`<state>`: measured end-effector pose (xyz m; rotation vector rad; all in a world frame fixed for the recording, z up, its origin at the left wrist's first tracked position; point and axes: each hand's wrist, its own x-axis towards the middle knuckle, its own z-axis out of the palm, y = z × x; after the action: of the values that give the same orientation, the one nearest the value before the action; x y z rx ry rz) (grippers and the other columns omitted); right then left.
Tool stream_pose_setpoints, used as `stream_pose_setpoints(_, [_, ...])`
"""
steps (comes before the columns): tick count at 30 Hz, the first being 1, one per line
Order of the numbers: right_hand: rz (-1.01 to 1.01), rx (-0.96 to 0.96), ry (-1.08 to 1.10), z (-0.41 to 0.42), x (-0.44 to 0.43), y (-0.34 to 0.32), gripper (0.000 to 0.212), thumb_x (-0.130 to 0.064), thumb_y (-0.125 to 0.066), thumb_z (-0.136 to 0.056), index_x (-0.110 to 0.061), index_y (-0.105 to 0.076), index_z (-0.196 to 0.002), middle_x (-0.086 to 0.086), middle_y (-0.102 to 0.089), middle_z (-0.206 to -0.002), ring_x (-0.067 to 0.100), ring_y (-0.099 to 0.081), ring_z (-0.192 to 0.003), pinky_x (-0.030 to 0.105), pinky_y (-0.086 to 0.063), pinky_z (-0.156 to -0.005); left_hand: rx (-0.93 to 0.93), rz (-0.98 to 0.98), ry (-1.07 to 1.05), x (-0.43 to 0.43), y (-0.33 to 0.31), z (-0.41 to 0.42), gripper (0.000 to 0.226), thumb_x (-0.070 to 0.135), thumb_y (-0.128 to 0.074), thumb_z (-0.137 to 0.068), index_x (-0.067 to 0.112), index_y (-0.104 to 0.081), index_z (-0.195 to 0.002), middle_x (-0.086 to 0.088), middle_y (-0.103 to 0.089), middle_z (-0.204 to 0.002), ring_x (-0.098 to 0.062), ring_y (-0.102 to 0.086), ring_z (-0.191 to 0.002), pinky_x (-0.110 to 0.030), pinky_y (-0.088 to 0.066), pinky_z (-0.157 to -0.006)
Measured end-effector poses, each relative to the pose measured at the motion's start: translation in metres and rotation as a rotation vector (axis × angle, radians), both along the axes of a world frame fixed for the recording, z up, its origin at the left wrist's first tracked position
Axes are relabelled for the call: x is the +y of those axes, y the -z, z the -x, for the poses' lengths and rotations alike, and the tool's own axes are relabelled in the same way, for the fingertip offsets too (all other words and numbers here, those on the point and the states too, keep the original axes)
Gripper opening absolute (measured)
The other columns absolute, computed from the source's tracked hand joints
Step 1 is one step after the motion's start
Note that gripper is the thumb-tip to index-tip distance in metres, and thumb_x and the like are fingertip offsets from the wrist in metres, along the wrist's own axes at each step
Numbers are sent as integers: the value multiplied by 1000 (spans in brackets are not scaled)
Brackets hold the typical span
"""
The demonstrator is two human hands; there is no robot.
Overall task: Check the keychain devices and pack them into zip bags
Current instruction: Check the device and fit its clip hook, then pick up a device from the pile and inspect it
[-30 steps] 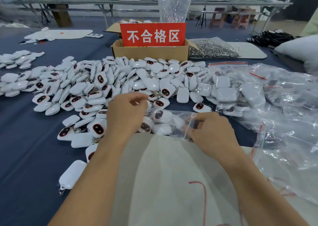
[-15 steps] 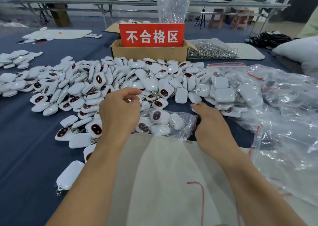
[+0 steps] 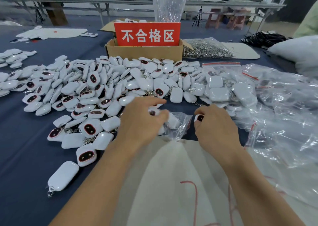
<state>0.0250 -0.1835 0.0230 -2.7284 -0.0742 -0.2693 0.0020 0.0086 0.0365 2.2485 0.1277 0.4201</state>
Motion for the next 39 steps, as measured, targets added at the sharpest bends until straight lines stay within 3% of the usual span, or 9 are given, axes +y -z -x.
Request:
stream_pose_setpoints(2, [-108, -88, 57, 0, 0, -2, 15, -21, -66, -90, -33, -62, -97, -10, -61, -97, 17, -53, -91, 34, -34, -70, 23, -223, 132, -17, 10, 1, 51, 45, -66, -76, 37, -70, -126, 19, -67, -130, -4, -54, -121, -29, -40, -105])
stream_pose_setpoints(5, [-470, -106, 90, 1, 0, -1, 14, -24, -72, -86, -30, -60, -86, -13, -64, -74, 6, -57, -67, 31, -39, -61, 22, -549, 195, -26, 21, -1, 37, 42, -63, -87, 35, -67, -123, 17, -65, -125, -11, -54, -123, -31, -31, -108])
stream_pose_setpoints(10, [-1208, 118, 171, 1, 3, -9, 8, -21, -70, -93, -16, -64, -91, 10, -63, -76, 14, -44, -44, 26, -41, -42, 17, -529, 42, -20, 23, -2, 29, 38, -66, -87, 31, -68, -115, 12, -65, -117, -17, -53, -115, -29, -24, -102])
stream_pose_setpoints(14, [-1445, 383, 88, 3, 6, -14, 16, -16, -62, -102, -5, -70, -93, 13, -71, -88, 11, -46, -43, 18, -35, -38, -1, -507, -5, -20, 21, -3, 17, 34, -65, -86, 28, -74, -100, 9, -69, -106, -18, -54, -104, -33, -28, -98])
stream_pose_setpoints(17, [-1492, 512, -60, 7, 4, -16, 16, -3, -57, -102, -5, -73, -105, 13, -74, -89, 15, -59, -55, 18, -46, -49, -95, -323, -50, -20, 16, -3, 17, 37, -66, -84, 27, -80, -84, 14, -71, -90, -13, -52, -94, -29, -33, -88])
stream_pose_setpoints(22, [-1437, 555, -208, 10, 3, -16, 30, 1, -55, -98, -11, -82, -99, 8, -73, -89, 13, -56, -66, 20, -42, -55, -220, 46, 20, -28, 6, 4, 29, 34, -67, -81, 34, -80, -108, 36, -64, -89, 16, -55, -99, 3, -31, -87])
stream_pose_setpoints(28, [-1334, 470, -259, 13, 6, -16, 34, 6, -50, -97, -9, -79, -107, 12, -73, -89, 18, -51, -68, 18, -47, -53, -148, 226, 128, -30, 1, 6, 26, 28, -69, -80, 37, -81, -101, 28, -74, -83, 11, -61, -76, -1, -40, -70])
stream_pose_setpoints(32, [-1311, 407, -294, 14, 7, -19, 35, 12, -50, -93, -7, -79, -99, 1, -74, -76, 3, -58, -54, 13, -44, -50, -167, 212, 153, -33, -2, 8, 27, 31, -68, -76, 49, -76, -94, 27, -73, -82, 9, -60, -81, -2, -38, -72])
stream_pose_setpoints(39, [-1296, 416, -364, 18, 6, -24, 33, 11, -47, -97, -5, -75, -105, -5, -74, -72, 1, -62, -53, 12, -47, -48, -172, 257, 151, -32, -1, 5, 27, 31, -72, -74, 51, -73, -92, 25, -70, -74, 7, -59, -71, -6, -40, -68])
